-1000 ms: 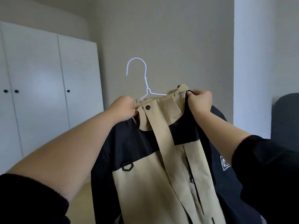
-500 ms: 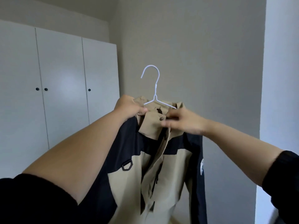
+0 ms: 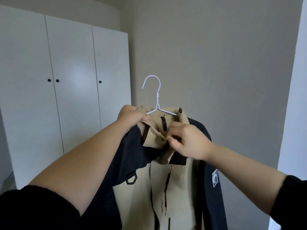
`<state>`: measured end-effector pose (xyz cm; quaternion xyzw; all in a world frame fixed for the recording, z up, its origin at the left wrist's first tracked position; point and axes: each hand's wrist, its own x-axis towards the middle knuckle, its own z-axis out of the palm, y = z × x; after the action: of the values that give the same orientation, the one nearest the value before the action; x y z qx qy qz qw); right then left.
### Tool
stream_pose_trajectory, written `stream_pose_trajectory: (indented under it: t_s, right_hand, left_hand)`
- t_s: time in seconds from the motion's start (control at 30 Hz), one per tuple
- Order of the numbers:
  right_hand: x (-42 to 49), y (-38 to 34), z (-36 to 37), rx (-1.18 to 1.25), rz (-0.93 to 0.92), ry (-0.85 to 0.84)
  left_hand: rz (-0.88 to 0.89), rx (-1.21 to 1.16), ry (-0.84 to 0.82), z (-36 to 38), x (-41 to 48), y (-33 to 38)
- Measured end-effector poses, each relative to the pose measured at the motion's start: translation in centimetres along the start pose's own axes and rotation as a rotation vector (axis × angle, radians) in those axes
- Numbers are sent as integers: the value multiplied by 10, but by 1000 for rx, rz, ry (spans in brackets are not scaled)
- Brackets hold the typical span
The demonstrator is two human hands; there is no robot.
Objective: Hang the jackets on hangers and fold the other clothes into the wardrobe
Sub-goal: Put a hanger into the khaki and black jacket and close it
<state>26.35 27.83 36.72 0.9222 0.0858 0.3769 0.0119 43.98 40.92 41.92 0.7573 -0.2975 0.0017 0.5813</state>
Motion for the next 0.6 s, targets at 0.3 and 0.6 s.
stream_pose_trajectory:
  t_s: [0.3,0.6]
  right_hand:
    - [13,61,-19,457,1168,14]
    - [4,72,-15,275,853,170]
  left_hand:
    - [122,10,-121,19,-10,-15]
    - [161,-3,-182,16,-14,-27]
